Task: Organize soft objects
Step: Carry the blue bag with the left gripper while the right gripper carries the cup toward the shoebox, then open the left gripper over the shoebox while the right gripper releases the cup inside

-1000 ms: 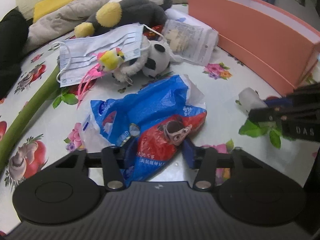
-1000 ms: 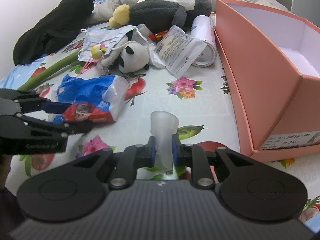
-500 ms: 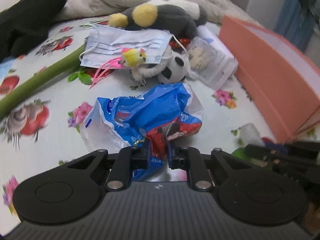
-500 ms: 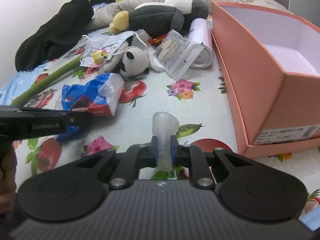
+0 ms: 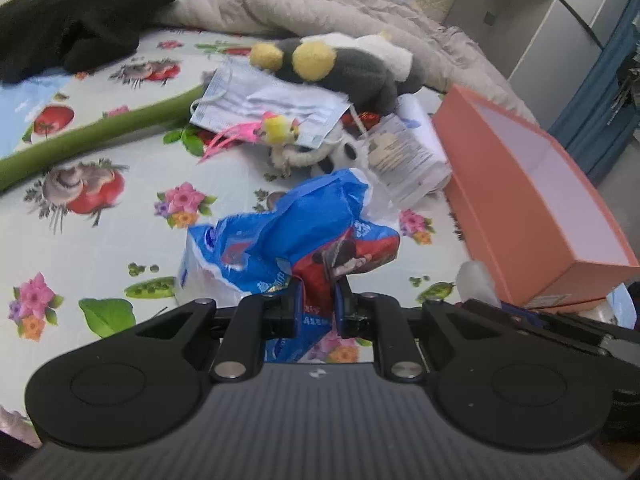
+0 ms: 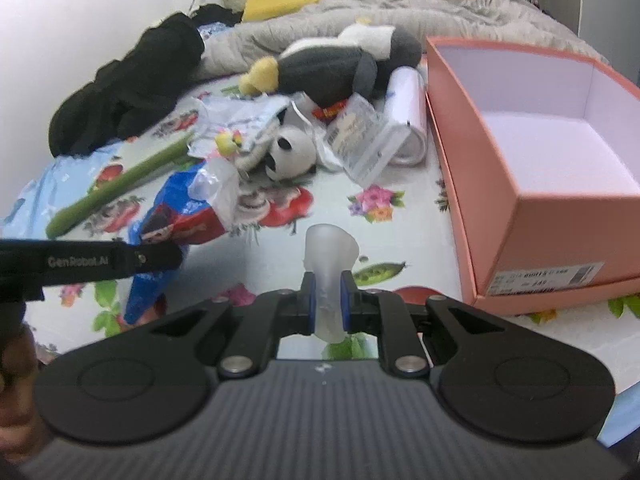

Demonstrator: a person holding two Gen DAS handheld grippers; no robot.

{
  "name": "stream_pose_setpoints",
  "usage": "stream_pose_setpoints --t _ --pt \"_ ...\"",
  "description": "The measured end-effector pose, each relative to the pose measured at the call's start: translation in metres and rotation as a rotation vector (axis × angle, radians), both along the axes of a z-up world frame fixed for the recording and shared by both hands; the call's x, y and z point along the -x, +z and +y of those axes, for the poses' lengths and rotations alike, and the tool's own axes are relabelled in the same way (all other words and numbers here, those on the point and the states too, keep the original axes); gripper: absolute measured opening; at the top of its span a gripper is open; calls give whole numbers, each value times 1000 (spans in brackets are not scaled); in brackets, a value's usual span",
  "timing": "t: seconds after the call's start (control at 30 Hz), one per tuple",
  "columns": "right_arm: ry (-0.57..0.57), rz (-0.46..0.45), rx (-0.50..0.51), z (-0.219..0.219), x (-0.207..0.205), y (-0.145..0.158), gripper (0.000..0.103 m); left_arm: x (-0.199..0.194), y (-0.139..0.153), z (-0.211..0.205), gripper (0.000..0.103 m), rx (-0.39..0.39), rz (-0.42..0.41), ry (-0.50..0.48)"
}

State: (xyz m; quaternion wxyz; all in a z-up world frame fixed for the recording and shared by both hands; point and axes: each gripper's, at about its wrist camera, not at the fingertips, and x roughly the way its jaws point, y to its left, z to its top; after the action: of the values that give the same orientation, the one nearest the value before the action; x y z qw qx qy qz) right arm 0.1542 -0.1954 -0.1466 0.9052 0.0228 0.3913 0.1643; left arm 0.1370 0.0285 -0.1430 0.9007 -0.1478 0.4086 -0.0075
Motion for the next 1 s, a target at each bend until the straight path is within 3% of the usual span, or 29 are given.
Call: stream_pose_setpoints --t 0.47,1.0 --pt "25 -94 -43 -12 4 71 16 1 70 -17 18 36 -59 10" --pt "-1 -252 -85 -57 -14 164 16 -42 167 -79 18 64 -177 -58"
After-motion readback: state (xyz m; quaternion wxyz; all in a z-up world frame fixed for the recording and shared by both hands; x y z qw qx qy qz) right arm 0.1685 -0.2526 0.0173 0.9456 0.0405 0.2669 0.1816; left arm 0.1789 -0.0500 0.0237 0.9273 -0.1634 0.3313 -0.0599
